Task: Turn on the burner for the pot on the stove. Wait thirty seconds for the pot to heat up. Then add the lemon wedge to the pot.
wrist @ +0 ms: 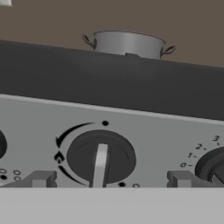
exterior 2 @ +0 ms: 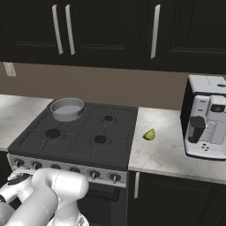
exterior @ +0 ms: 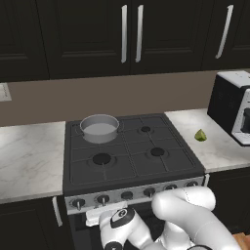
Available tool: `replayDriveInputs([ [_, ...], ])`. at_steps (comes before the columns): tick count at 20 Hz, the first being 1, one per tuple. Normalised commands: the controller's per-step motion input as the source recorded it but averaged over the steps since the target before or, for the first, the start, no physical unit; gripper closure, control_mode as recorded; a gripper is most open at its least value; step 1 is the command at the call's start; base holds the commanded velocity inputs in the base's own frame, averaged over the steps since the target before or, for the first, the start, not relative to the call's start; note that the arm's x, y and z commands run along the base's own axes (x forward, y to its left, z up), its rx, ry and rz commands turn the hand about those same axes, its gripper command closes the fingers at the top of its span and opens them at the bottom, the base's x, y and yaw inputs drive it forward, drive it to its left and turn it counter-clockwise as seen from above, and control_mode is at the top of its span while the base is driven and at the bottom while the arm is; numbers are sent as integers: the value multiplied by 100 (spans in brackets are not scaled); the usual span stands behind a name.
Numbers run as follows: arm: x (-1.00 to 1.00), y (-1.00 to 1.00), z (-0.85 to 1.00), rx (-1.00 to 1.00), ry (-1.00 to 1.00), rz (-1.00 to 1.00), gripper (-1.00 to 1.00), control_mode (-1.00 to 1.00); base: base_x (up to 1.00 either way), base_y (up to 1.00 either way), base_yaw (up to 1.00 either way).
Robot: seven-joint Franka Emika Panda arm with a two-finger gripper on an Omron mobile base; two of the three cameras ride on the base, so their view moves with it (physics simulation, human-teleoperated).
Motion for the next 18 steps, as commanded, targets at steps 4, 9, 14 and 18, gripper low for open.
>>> replayDriveInputs([
  [4,4,0,0,0,0,0,-100,-100,0,0,0],
  [9,23,13,0,0,0,-3,-100,-100,0,0,0],
  [14,9,7,0,0,0,-1,-100,-100,0,0,0],
  [18,0,0,0,0,0,0,-100,-100,0,0,0],
])
